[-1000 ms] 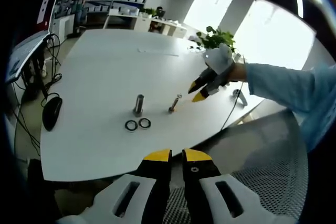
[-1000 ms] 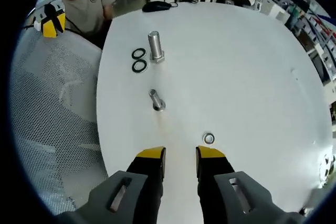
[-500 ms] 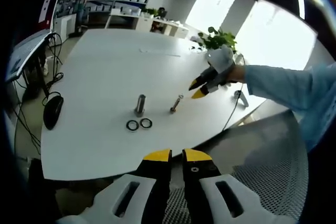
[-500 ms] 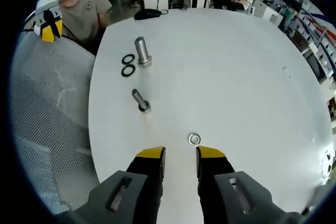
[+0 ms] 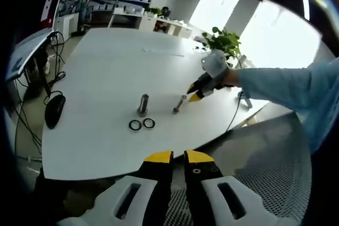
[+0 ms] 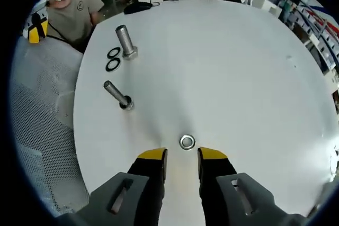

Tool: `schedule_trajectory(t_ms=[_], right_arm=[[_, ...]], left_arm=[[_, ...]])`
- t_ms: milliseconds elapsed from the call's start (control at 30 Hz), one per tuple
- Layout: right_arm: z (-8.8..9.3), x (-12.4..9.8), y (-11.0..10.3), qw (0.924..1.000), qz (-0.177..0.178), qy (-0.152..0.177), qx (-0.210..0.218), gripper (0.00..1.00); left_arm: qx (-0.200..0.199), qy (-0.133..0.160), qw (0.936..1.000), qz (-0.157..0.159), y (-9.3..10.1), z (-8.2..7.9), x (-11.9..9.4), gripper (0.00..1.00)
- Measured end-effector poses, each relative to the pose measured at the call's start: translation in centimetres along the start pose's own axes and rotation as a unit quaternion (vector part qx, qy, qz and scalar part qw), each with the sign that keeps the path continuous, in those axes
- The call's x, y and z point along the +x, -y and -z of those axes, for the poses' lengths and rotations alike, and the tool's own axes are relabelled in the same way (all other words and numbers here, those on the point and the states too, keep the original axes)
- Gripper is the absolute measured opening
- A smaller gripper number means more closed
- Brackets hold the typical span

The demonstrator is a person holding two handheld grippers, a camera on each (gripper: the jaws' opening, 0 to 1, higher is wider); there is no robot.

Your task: Place the washer onto the threaded stud by aligning its center hole with the stud, sliding it down to the base, and recovering from edge contact or off-axis alignment until the washer reaches the visible bottom stop.

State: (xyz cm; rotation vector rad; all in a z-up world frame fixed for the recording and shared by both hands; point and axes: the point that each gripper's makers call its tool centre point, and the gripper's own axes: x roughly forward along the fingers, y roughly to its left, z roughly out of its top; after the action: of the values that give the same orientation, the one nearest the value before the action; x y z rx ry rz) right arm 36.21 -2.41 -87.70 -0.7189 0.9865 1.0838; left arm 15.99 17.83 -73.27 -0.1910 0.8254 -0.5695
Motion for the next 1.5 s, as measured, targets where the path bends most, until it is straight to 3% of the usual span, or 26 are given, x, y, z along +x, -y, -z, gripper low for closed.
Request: schedule_trajectory(t_ms=[167,733,1200,1500], right_arm=[[-0.5,0.2,0.3,0.9998,0.001,0.005,0.019,0.23],[-0.4,0.1,0.3,0.9998,0.010,-0.011,0.009,0.15],[-0.5,0.0,0.3,0.9993,0.022,0.009,0.028,0.14],[-1.6,-1.1,-0.6,0.9989,0.016,0.030,0.030,0.14]], left_arm=[[-0.002,0.001,1.0000,-0.002,0.0,0.0,0.0,0.06],[0.000,0.000,1.0000,0.000,0.0,0.0,0.0,0.06],[0.000,0.001,1.0000,0.001,0.1,0.0,0.0,0.06],[0.001,0.000,1.0000,0.001,0.1,0.0,0.0,0.06]])
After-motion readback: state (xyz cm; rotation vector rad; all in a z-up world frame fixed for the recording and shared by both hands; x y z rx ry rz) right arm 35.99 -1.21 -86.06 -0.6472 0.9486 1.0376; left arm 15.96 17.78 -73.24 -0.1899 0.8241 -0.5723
